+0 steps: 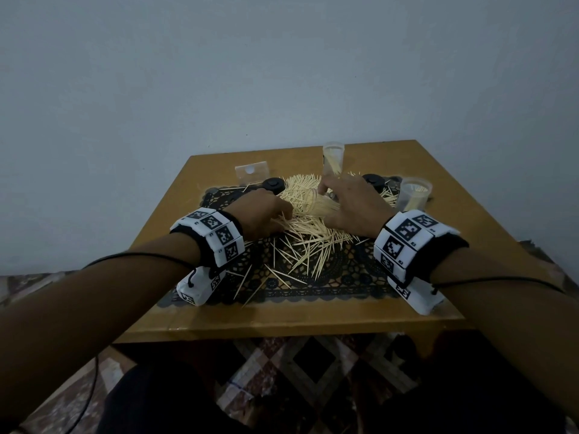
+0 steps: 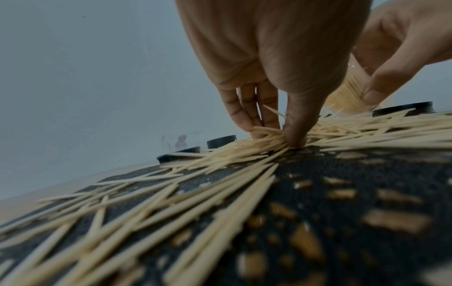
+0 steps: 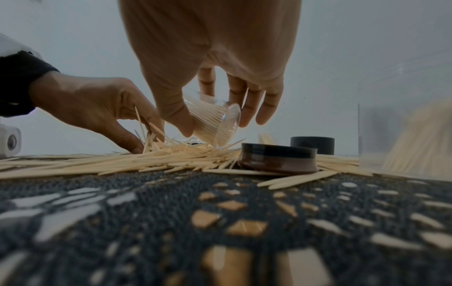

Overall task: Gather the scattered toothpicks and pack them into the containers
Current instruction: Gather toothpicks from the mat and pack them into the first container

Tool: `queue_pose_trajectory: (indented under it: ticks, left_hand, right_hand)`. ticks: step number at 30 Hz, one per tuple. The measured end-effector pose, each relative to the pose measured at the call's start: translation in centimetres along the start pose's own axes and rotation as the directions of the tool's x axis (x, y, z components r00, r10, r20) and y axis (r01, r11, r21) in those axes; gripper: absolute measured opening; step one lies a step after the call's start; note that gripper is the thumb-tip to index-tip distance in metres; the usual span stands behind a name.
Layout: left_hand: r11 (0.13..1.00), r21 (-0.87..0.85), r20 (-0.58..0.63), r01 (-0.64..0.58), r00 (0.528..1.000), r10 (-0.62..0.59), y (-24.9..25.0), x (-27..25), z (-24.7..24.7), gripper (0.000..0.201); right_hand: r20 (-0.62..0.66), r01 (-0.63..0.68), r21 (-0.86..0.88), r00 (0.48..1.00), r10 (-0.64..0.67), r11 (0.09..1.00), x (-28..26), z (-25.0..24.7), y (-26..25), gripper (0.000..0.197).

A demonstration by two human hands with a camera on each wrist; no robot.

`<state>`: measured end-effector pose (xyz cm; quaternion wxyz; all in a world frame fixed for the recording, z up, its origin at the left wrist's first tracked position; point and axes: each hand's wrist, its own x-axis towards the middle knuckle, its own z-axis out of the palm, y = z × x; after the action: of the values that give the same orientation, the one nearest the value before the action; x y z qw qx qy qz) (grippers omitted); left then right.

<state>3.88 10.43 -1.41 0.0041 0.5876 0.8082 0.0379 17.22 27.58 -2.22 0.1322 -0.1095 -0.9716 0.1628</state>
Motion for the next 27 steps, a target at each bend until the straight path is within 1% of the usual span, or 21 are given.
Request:
queue_pose_trajectory:
  ticks: [2, 4, 7, 11, 15, 18, 20, 22, 27]
  left_hand:
    - [1.0, -0.025, -0.005, 0.003, 1.0, -0.004, 0.0, -0.1, -0.2, 0.017]
    - [0.998, -0.059, -0.002, 0.018, 1.0, -0.018, -0.1, -0.2, -0.4, 0.018]
    - [0.992, -0.11, -0.024, 0.063, 0.997, -0.066, -0.2, -0.4, -0.9, 0.023]
    - [0.981, -0.168, -0.101, 0.094, 0.988, -0.112, -0.3, -0.8, -1.6, 0.032]
    - [0.977, -0.188, -0.129, 0.098, 0.984, -0.124, -0.4, -1.2, -1.9, 0.039]
    - [0.966, -0.221, -0.151, 0.131, 0.974, -0.166, -0.9, -1.2, -1.9, 0.028]
    - [0.966, -0.221, -0.171, 0.132, 0.97, -0.172, -0.9, -1.2, -2.1, 0.021]
    - [0.97, -0.216, -0.184, 0.112, 0.971, -0.154, -0.6, -1.1, -2.3, 0.017]
    - [0.967, -0.252, -0.158, 0.041, 0.984, -0.083, 0.4, -0.4, -2.4, 0.013]
  right_hand:
    - [0.009, -0.013, -0.006, 1.0, 0.013, 1.0, 0.0, -0.1, -0.1, 0.047]
    - [0.013, -0.019, -0.008, 1.0, 0.019, 1.0, 0.0, -0.1, -0.1, 0.047]
    - [0.015, -0.025, -0.013, 1.0, 0.025, 1.0, 0.0, -0.2, -0.2, 0.047]
    - [0.014, -0.037, -0.019, 0.999, 0.038, 0.999, 0.0, -0.1, -0.2, 0.047]
    - [0.019, -0.035, -0.052, 0.999, 0.036, 0.998, 0.0, -0.1, -0.3, 0.046]
    - [0.023, -0.027, -0.074, 0.999, 0.029, 0.997, -0.1, -0.2, -0.4, 0.047]
    - [0.02, -0.023, -0.078, 0.999, 0.025, 0.997, -0.1, -0.2, -0.4, 0.047]
    - [0.016, -0.018, -0.071, 1.0, 0.019, 0.997, -0.1, -0.3, -0.5, 0.047]
    - [0.026, 0.021, -0.028, 0.999, -0.02, 0.999, -0.1, -0.3, -0.8, 0.047]
